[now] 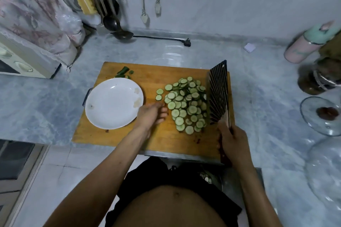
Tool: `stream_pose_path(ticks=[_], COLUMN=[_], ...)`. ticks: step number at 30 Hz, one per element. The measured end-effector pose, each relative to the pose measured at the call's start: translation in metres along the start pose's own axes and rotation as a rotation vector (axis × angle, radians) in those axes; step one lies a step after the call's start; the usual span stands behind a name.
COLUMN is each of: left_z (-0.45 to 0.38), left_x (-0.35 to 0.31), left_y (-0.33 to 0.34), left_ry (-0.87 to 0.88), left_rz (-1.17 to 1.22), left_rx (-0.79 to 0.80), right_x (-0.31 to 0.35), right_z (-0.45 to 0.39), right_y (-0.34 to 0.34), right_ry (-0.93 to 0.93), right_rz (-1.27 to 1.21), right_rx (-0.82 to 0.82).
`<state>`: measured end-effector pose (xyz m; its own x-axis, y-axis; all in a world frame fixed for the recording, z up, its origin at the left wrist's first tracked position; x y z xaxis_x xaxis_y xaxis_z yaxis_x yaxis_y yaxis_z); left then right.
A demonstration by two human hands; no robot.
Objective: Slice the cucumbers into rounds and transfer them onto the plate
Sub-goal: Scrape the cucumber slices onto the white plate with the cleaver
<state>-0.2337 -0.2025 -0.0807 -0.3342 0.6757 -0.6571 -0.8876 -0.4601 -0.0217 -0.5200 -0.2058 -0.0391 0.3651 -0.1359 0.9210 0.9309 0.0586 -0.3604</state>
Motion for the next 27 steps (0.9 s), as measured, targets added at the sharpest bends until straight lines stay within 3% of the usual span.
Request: stream_pose_path(ticks=[4,7,12,16,20,27], left_z=[-0.002,-0.012,-0.039,-0.045,-0.044,-0.05], left_x=[-0.052,-0.062,-0.052,-0.051,-0.05,-0.044], left_y=[0.011,0.03,0.049,0.058,0.062,0.065], left_ry=[0.409,0.617,0.599,0.585,0.581,0.653], left_rz=[-0.393,-0.56,-0.696,-0.649,-0.667,-0.734], left_rx=[-0.256,-0.285,-0.273,-0.255,-0.273,-0.307], right_x=[-0.02,-0.036,-0.062,-0.08,-0.094,-0.096], right_z=[0.008,0.013,0.019,0.022,0.022,0.007], right_y=[-0.027,-0.036,-0.031,-0.02,-0.013,-0.045], right_ry=[-0.007,0.055,0.227,0.285,0.369,0.148], right_rz=[0.006,-0.14,-0.534,-0.585,-0.512,0.119], right_rx=[-0.094,-0.13,-0.158,-0.126,-0.093,-0.225])
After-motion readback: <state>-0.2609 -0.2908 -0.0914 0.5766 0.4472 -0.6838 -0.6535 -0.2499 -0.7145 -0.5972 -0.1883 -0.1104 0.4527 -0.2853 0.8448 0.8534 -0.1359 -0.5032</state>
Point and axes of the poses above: each hand's wrist, its own z-axis away from the middle knuckle, its own y-axis out of the palm, x = y × z, the point moved 9 cm from there along -z, towards the middle knuckle, and after that the axes turned 11 degrees about -y, right-handed, at the moved point
